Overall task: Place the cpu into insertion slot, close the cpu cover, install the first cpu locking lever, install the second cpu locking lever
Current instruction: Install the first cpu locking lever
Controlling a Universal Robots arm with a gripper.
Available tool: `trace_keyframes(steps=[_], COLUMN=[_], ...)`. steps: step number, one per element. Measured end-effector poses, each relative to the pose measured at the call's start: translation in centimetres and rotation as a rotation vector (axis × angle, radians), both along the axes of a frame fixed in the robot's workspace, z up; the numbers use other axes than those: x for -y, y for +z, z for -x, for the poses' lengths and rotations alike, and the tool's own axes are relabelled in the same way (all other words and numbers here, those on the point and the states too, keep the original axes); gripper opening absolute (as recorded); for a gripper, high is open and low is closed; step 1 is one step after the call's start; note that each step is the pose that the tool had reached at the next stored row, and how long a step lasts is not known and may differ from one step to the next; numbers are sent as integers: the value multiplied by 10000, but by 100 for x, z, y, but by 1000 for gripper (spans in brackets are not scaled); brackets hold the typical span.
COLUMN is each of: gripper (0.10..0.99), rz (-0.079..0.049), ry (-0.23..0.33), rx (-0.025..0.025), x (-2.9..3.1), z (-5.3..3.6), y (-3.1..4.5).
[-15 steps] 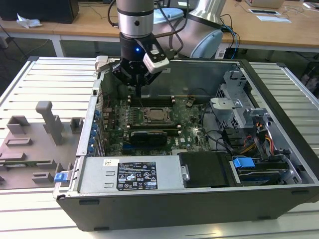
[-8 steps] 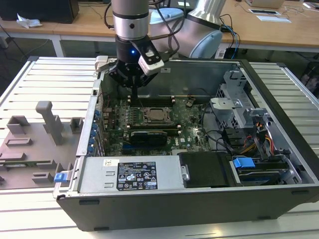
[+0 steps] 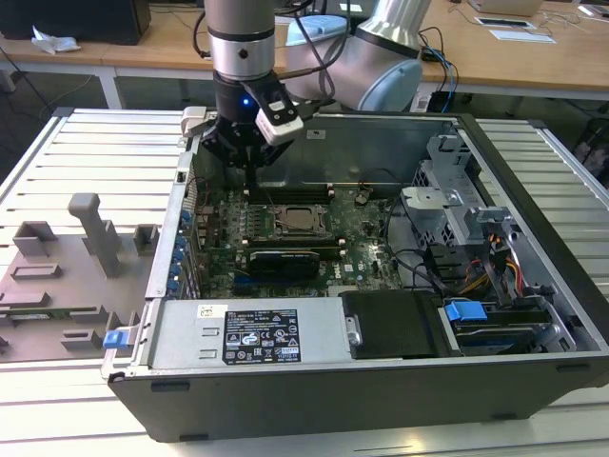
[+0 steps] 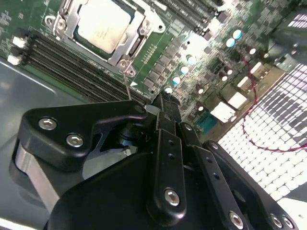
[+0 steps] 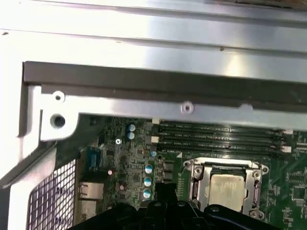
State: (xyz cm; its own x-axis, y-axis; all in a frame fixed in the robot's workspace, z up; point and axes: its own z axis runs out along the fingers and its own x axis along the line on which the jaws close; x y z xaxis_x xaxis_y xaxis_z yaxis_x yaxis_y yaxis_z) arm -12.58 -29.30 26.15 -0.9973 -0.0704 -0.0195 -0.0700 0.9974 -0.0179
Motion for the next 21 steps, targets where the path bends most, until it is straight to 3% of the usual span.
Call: trace_keyframes(steps=[4, 7, 10, 13, 21], gripper=[106, 106, 106, 106, 106], rz=[-18, -21, -21, -20, -20], ry=[0, 0, -2, -1, -2], rx=[1, 1, 1, 1, -8], x=[-107, -144, -146, -146, -146], z=[0, -11, -61, -196, -424], y=[-27, -34, -35, -35, -35])
